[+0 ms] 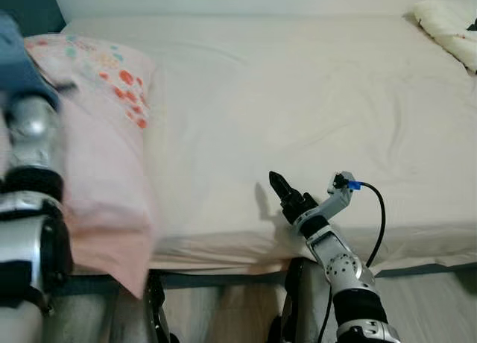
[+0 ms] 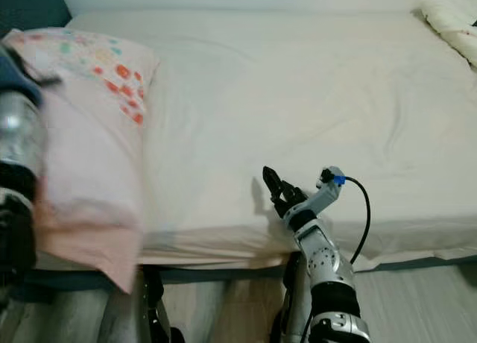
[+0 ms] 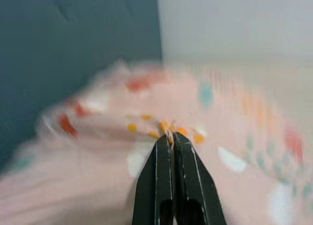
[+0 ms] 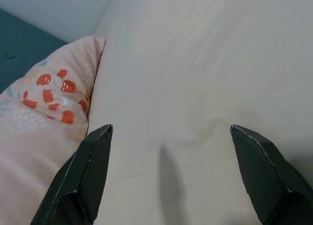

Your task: Clean up the room

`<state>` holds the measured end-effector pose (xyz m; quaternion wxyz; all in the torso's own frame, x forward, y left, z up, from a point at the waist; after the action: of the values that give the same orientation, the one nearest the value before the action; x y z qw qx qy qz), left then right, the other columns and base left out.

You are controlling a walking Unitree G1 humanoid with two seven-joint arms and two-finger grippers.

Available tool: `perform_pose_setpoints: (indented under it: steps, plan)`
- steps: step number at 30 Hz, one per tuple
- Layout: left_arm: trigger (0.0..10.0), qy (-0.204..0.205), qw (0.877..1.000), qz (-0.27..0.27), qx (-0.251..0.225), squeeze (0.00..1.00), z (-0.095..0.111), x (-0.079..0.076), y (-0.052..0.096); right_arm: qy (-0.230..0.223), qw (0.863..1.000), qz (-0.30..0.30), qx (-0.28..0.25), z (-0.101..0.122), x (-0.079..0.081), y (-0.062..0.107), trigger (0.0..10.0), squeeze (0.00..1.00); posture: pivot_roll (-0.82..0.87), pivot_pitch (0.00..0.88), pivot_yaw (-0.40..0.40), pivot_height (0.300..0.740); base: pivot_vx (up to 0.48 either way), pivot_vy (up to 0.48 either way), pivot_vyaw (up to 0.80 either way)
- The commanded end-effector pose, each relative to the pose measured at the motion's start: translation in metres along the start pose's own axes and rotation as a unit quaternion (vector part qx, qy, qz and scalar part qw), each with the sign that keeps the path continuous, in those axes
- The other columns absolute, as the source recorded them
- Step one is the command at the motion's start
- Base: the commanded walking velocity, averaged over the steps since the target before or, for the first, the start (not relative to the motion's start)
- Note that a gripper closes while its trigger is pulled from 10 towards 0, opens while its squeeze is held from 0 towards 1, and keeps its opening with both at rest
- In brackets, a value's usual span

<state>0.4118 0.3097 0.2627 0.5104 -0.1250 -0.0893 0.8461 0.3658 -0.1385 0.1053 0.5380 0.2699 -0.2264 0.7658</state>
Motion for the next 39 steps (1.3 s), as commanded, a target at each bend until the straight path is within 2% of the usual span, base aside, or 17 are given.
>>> perform_pose_setpoints:
  steps: [1,2,7,10,16,17,18,19,22,25,28,30,31,33,37,38,39]
  plan:
    - [10.0,-0.006,1.0,0.0,0.025,0.0,-0.015,0.004,0.005,-0.01,1.0,-0.013,0.011,-0.009,-0.007,0.007,10.0,0.0,0.03,0.216,-0.011,0.35,0.0,0.0,0.0]
    - [10.0,0.003,0.998,0.012,0.058,0.0,-0.031,0.009,0.009,-0.01,1.0,-0.016,0.011,-0.009,-0.009,0.009,10.0,0.0,0.03,0.223,-0.006,0.35,0.0,0.0,0.0]
    - [10.0,-0.017,0.997,0.005,0.072,0.0,-0.041,0.005,0.015,-0.011,1.0,-0.022,0.009,-0.008,-0.011,0.013,10.0,0.0,0.02,0.233,-0.007,0.35,0.0,0.0,0.0]
    - [10.0,-0.028,0.997,-0.011,0.064,0.0,-0.039,-0.002,0.014,-0.011,1.0,-0.023,0.01,-0.009,-0.012,0.014,10.0,0.0,0.02,0.235,-0.008,0.35,0.0,0.0,0.0]
    - [10.0,-0.071,0.996,-0.046,0.012,0.0,-0.012,-0.016,0.005,-0.01,1.0,-0.025,0.011,-0.009,-0.011,0.014,10.0,0.0,0.02,0.232,-0.013,0.35,0.0,0.0,0.0]
    - [10.0,-0.086,0.995,-0.053,0.002,0.12,-0.006,-0.019,0.003,-0.01,1.0,-0.024,0.011,-0.009,-0.011,0.013,10.0,0.0,0.02,0.231,-0.013,0.35,0.0,0.0,0.0]
    - [10.0,-0.116,0.991,-0.062,-0.015,1.0,0.003,-0.023,0.0,-0.01,1.0,-0.024,0.009,-0.008,-0.011,0.012,10.0,0.0,0.02,0.227,-0.014,0.35,0.0,0.0,0.0]
    - [10.0,-0.116,0.991,-0.062,-0.015,1.0,0.003,-0.023,0.0,-0.01,1.0,-0.024,0.009,-0.008,-0.011,0.012,10.0,0.0,0.02,0.227,-0.014,0.35,0.0,0.0,0.0]
    - [10.0,-0.157,0.985,-0.063,-0.036,1.0,0.013,-0.024,-0.003,-0.009,1.0,-0.024,0.008,-0.006,-0.011,0.011,10.0,0.0,0.02,0.222,-0.015,0.35,0.0,0.0,0.0]
    - [10.0,-0.232,0.968,-0.053,-0.074,1.0,0.031,-0.023,-0.008,-0.008,1.0,-0.024,0.007,-0.005,-0.011,0.01,10.0,0.0,0.03,0.212,-0.014,0.35,0.0,0.0,0.0]
    - [10.0,-0.253,0.963,-0.05,-0.082,1.0,0.035,-0.023,-0.009,-0.008,1.0,-0.024,0.007,-0.005,-0.011,0.01,10.0,0.0,0.03,0.209,-0.015,0.35,0.0,0.0,0.0]
    - [10.0,-0.284,0.953,-0.04,-0.095,1.0,0.04,-0.017,-0.01,-0.007,1.0,-0.024,0.006,-0.004,-0.011,0.009,10.0,0.0,0.03,0.199,-0.013,0.35,0.0,0.0,0.0]
    - [10.0,-0.284,0.953,-0.04,-0.095,1.0,0.04,-0.017,-0.01,-0.007,1.0,-0.024,0.006,-0.004,-0.011,0.009,10.0,0.0,0.03,0.199,-0.013,0.35,0.0,0.0,0.0]
    - [10.0,-0.264,0.96,-0.038,-0.082,1.0,0.038,-0.003,-0.011,-0.004,1.0,-0.023,0.005,-0.003,-0.012,0.008,10.0,0.0,0.03,0.189,-0.014,0.35,0.0,0.0,0.0]
    - [10.0,-0.251,0.964,-0.04,-0.074,1.0,0.036,0.002,-0.01,-0.002,1.0,-0.024,0.005,-0.002,-0.012,0.008,10.0,0.0,0.03,0.189,-0.015,0.35,0.0,0.0,0.0]
    - [10.0,-0.249,0.966,-0.051,-0.048,0.83,0.028,0.013,-0.009,0.003,1.0,-0.024,0.007,-0.001,-0.013,0.008,10.0,0.0,0.04,0.187,-0.018,0.35,0.0,0.0,0.0]
    - [10.0,-0.28,0.957,-0.067,-0.033,0.0,0.022,0.026,-0.006,0.009,1.0,-0.023,0.011,0.0,-0.015,0.009,10.0,0.0,0.04,0.183,-0.026,0.35,0.0,0.0,0.0]
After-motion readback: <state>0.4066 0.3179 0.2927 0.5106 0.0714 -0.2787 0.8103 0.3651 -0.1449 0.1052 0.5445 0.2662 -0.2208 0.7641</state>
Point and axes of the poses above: a point about 5 cm out from each wrist's last joint towards the gripper, its own y axis pointing back from the gripper into the wrist, its own z axis along the axis of the wrist's last joint, x = y × z, the point moved 3 cm from there along -y, pointing out of the wrist towards the gripper, and after that the axes turned 7 degrees about y, right-handed, at the moved point
